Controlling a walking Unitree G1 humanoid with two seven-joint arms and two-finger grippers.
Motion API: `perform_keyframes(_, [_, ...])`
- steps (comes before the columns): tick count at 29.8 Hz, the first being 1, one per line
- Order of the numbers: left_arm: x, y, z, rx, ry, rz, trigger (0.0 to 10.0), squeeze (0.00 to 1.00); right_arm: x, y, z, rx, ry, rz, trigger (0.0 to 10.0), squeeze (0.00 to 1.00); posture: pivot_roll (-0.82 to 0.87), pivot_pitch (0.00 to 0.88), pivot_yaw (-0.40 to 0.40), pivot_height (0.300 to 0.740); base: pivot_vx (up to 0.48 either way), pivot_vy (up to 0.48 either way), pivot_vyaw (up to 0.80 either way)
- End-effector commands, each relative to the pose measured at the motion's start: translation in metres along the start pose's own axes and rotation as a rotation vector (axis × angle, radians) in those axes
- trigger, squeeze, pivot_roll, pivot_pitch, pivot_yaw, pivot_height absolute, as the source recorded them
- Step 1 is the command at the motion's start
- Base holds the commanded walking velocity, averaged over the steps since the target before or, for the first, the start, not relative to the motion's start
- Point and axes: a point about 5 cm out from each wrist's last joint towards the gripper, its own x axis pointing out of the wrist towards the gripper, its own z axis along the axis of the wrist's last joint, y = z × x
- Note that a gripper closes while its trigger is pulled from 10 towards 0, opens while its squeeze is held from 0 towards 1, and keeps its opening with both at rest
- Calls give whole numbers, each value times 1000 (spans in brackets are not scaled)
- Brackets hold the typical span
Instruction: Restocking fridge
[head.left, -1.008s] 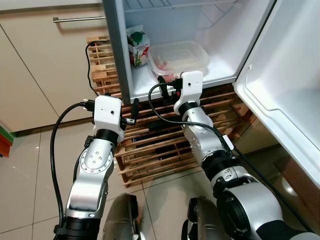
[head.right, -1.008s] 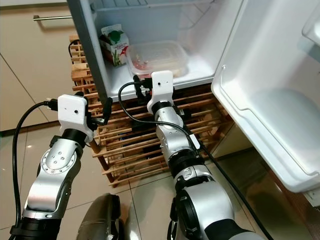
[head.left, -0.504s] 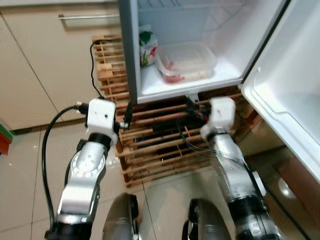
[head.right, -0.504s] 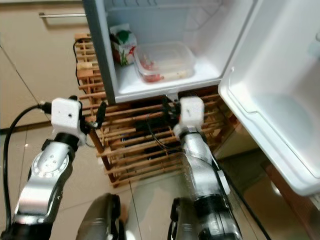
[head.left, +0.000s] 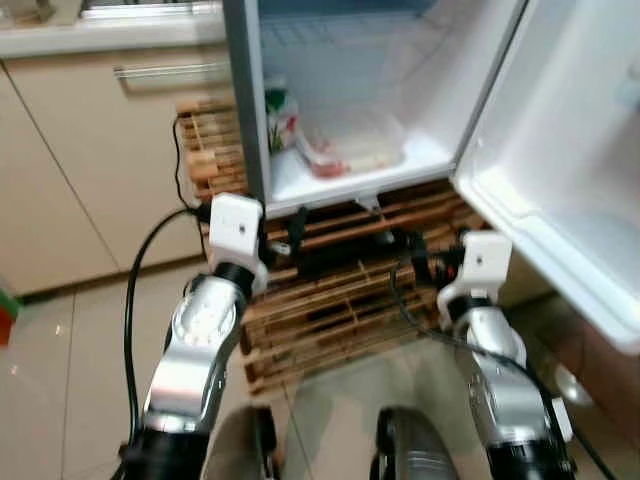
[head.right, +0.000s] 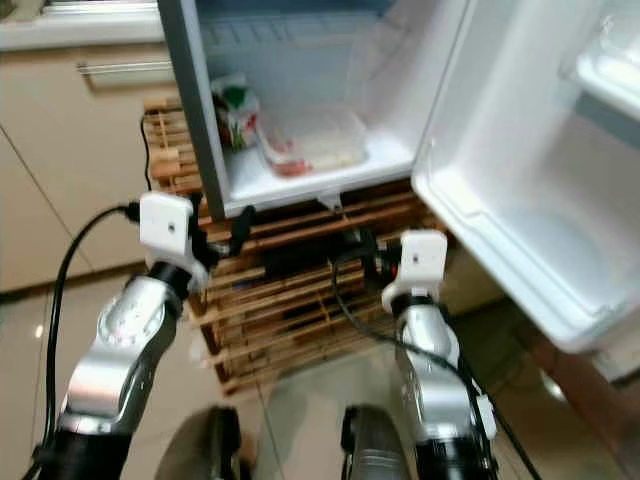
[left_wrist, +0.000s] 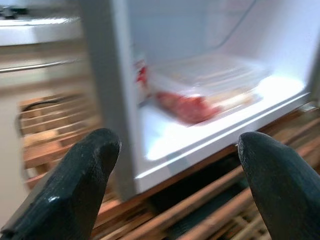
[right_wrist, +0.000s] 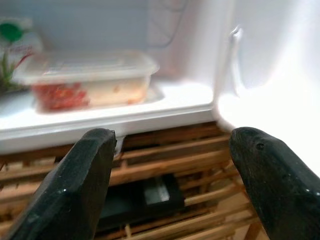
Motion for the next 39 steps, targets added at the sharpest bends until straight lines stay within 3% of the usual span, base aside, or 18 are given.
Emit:
perform_keyframes(1, [4, 7, 0, 1, 6, 47, 10000, 0, 3, -4, -2, 18, 19, -16, 10000, 0, -27, 0, -20, 701, 0, 0, 0])
perform_keyframes(8, [7, 5, -4, -48, -4, 83, 10000, 0, 11, -5, 4, 26, 21, 12, 10000, 0, -31, 0, -39, 740, 0, 0, 0])
perform_keyframes(12, [5, 0, -3, -68, -21, 83, 10000, 0, 13, -8, 4, 31, 24, 10, 10000, 0, -22, 0, -44, 740, 0, 0, 0])
perform_keyframes(23, [4, 4, 0, -33, -44, 50, 10000, 0, 18, -1, 5, 66, 26, 24, 10000, 0, -4, 0, -31, 740, 0, 0, 0])
perform_keyframes(26, [6, -4, 0, -99, -50, -24, 10000, 0, 19, -1, 2, 55, 45, 19, 10000, 0, -7, 0, -26, 740, 0, 0, 0])
perform_keyframes(32, [14, -4, -3, -11, -16, -1, 10000, 0, 32, 3, -3, 141, 134, 35, 10000, 0, -9, 0, -26, 740, 0, 0, 0])
perform_keyframes(36, [16, -1, -3, -23, -19, 6, 10000, 0, 39, 3, 15, 108, 62, 45, 10000, 0, -10, 0, -30, 740, 0, 0, 0])
perform_keyframes(39, [16, 2, -3, -25, -25, 7, 10000, 0, 33, 6, 11, 87, 67, 59, 10000, 0, -11, 0, -34, 740, 0, 0, 0])
